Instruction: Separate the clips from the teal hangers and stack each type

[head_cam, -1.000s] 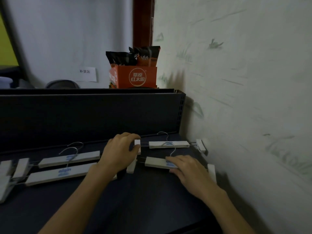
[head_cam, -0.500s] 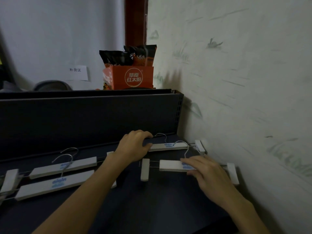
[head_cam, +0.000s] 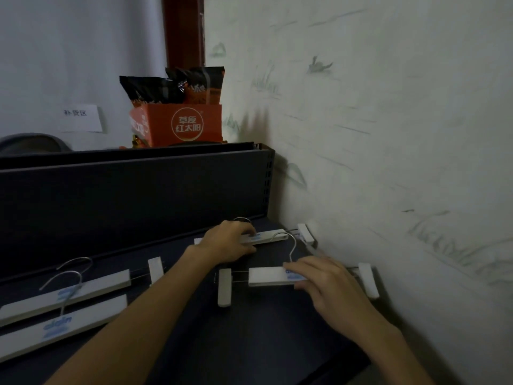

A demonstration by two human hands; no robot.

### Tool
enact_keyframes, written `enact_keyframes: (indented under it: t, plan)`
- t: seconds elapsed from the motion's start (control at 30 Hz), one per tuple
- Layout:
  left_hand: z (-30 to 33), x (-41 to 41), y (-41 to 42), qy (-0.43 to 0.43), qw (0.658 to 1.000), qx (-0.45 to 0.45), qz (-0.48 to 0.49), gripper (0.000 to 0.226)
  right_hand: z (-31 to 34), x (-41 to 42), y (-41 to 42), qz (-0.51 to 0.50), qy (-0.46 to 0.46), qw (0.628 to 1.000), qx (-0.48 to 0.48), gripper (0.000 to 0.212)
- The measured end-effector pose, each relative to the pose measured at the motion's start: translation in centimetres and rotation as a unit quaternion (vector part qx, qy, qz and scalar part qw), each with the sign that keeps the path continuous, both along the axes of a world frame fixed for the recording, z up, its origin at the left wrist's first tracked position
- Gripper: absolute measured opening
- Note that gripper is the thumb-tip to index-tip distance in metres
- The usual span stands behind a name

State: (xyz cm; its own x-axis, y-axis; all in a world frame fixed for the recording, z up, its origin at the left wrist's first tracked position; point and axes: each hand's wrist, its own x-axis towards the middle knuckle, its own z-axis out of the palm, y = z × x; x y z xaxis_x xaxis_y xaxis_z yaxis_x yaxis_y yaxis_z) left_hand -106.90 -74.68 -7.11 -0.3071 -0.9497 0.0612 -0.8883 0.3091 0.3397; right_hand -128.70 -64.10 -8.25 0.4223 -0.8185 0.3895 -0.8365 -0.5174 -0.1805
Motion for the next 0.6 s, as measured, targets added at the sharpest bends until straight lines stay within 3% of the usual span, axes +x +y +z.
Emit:
enact_keyframes:
  t: [0.27, 0.43, 0.6]
  plan:
    - [0.0, -0.6, 0.1, 0.006, 0.998, -0.057, 0.015, 0.035, -0.1, -0.6, 0.0, 0.019, -0.014, 1.000, 0.009, 0.045]
    - [0.9, 0.1, 2.0, 0.025, 0.989, -0.142, 0.039, 0.035, -0.4, -1.1, -0.6, 0.039, -0.025, 0.999, -0.001, 0.045]
    - [1.6, 2.7, 5.3, 0.035, 0.971, -0.207, 0.115, 0.032, -0.5, -0.3, -1.0, 0.100, -0.050, 0.993, -0.024, 0.045]
